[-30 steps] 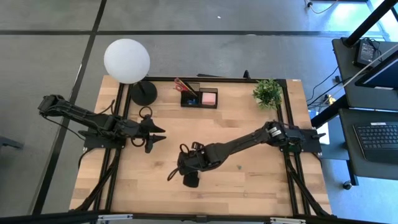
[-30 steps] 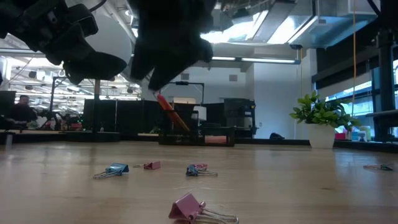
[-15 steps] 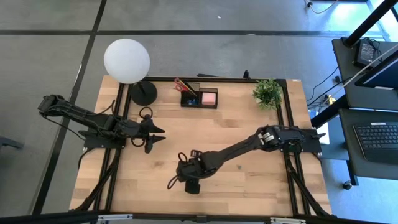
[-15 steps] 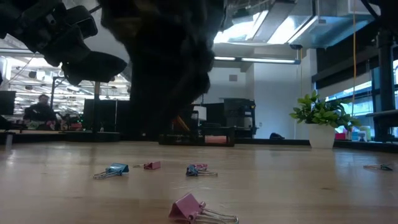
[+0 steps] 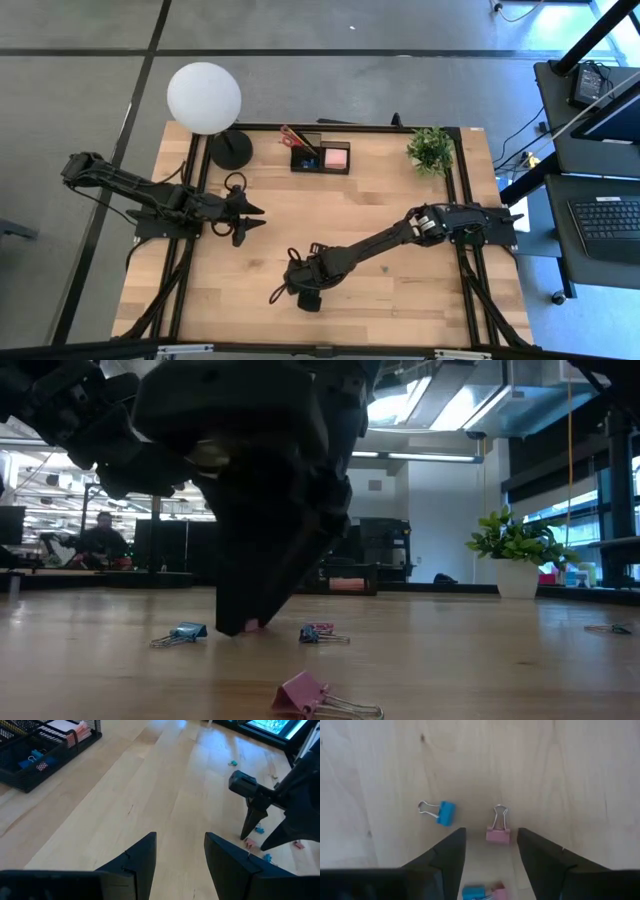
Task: Pick and place office supplies into organizer
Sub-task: Put the pink binder clip into the black desk organizer
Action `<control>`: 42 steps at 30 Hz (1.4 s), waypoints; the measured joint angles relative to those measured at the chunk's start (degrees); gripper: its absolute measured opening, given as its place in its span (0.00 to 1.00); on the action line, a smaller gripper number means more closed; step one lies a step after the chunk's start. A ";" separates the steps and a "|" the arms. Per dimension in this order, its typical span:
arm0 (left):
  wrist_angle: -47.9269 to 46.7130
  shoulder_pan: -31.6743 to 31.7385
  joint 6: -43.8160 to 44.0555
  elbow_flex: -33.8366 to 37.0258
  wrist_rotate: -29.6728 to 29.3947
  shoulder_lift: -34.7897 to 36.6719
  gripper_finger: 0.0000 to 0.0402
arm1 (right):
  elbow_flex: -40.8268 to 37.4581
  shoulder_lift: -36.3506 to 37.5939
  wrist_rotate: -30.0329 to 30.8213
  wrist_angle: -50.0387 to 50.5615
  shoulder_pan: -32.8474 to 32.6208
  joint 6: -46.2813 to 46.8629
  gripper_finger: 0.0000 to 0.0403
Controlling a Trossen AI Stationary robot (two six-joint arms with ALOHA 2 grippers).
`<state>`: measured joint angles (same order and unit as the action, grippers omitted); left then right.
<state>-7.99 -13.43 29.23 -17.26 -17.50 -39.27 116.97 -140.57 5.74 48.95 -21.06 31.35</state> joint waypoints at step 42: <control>0.00 0.00 0.00 0.00 -0.04 0.00 0.40 | -0.24 7.12 -0.66 5.51 5.18 -4.62 0.16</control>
<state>-7.99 -13.43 29.23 -17.26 -17.54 -39.27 116.73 -133.45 5.07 54.46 -15.88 26.74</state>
